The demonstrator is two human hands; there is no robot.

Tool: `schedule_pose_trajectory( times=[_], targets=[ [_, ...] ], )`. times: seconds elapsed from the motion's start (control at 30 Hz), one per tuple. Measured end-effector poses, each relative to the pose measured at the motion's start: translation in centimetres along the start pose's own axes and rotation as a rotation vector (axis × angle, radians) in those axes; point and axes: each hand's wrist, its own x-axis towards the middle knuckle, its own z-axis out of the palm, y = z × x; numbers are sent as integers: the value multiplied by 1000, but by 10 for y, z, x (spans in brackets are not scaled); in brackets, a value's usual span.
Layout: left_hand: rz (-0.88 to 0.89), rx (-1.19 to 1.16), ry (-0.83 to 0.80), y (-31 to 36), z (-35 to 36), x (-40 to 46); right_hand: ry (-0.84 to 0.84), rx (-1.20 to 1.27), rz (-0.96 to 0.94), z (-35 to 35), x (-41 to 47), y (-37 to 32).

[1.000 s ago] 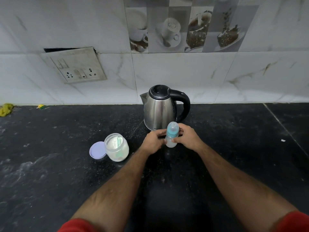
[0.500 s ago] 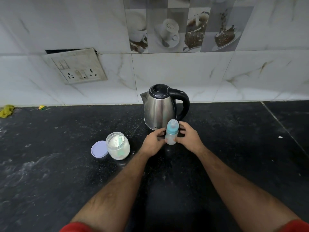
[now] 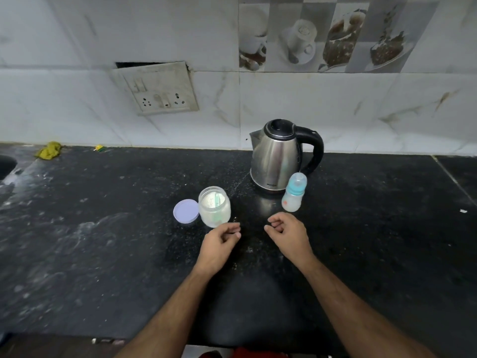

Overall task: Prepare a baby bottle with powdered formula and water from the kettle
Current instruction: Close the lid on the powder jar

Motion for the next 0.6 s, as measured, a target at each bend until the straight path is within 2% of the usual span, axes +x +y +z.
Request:
schedule_pose_trajectory(
  times=[0.23, 0.3, 0.43, 0.6],
  targets=[
    [-67, 3, 196, -22, -67, -7, -184, 2, 24, 51, 7, -31],
    [-83, 11, 209, -19, -80, 0, -244, 13, 63, 61, 14, -38],
    [-106, 112, 92, -10, -95, 25, -359, -43, 112, 76, 36, -52],
    [-43, 184, -51, 3, -95, 54, -410, -81, 129, 85, 55, -62]
  ],
)
